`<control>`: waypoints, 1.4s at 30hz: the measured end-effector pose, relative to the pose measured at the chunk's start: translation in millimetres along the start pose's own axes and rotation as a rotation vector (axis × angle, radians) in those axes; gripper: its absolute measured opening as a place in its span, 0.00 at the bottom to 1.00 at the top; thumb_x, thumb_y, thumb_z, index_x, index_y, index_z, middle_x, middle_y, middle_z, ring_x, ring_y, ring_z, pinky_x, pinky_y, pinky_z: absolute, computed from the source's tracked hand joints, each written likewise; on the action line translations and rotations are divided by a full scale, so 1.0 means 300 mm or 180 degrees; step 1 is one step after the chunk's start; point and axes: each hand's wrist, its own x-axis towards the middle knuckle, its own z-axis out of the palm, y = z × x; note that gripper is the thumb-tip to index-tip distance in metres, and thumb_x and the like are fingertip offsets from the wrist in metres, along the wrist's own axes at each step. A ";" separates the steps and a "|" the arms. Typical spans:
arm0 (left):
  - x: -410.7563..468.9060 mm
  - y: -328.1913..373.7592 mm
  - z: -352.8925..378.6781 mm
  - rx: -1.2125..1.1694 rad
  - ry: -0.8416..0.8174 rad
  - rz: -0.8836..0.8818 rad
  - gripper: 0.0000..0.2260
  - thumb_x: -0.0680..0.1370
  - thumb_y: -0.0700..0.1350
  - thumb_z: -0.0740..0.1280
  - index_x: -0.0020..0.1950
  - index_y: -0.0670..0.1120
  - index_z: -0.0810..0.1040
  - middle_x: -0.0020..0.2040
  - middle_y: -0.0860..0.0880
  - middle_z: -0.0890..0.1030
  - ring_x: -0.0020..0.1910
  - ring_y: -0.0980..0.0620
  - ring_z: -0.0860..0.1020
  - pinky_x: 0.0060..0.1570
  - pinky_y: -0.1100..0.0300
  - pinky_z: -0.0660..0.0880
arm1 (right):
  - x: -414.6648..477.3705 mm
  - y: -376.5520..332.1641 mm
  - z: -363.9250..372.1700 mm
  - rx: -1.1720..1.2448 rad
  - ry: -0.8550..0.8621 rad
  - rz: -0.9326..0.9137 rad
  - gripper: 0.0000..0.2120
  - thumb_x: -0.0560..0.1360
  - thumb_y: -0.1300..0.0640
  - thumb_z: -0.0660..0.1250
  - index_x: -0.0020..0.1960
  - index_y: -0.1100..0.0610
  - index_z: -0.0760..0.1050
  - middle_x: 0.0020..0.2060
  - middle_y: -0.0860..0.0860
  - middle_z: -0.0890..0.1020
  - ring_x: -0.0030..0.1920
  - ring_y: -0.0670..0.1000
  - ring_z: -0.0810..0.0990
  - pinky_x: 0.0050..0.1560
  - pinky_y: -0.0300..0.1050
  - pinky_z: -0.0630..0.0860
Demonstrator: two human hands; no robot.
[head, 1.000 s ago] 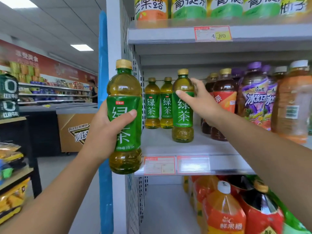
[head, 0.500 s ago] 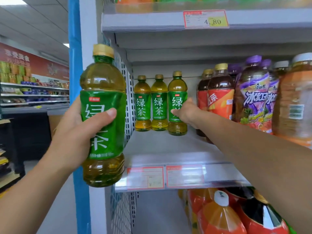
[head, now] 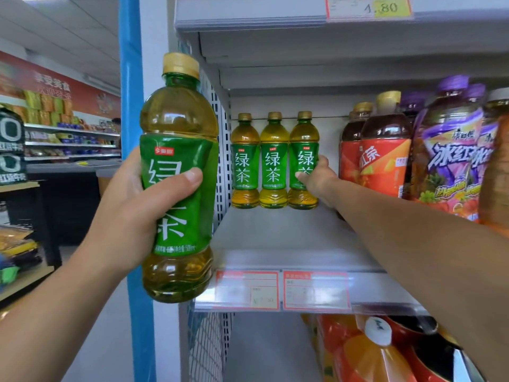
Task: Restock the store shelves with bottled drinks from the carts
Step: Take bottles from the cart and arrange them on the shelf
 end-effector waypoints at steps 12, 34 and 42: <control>-0.016 0.039 0.033 0.0111 0.0068 -0.0118 0.12 0.71 0.42 0.69 0.53 0.49 0.76 0.38 0.52 0.83 0.35 0.50 0.83 0.32 0.57 0.79 | -0.229 -0.113 -0.035 -0.0458 -0.0367 -0.0487 0.28 0.80 0.47 0.61 0.74 0.59 0.59 0.56 0.50 0.73 0.56 0.54 0.77 0.48 0.41 0.70; -0.057 -0.152 -0.028 0.3792 0.0945 0.1795 0.25 0.79 0.45 0.66 0.72 0.34 0.67 0.69 0.34 0.69 0.70 0.42 0.64 0.73 0.53 0.56 | -0.316 -0.115 0.043 0.0611 -0.0799 -0.1010 0.34 0.61 0.57 0.81 0.58 0.55 0.64 0.53 0.52 0.80 0.54 0.52 0.81 0.58 0.54 0.78; -0.035 -0.202 -0.037 0.3370 0.0947 0.1981 0.23 0.79 0.35 0.62 0.73 0.30 0.63 0.74 0.36 0.63 0.75 0.39 0.60 0.76 0.48 0.55 | -0.167 -0.148 0.160 0.0073 -0.0974 -0.0652 0.40 0.68 0.54 0.77 0.69 0.53 0.54 0.59 0.53 0.76 0.58 0.55 0.77 0.57 0.56 0.78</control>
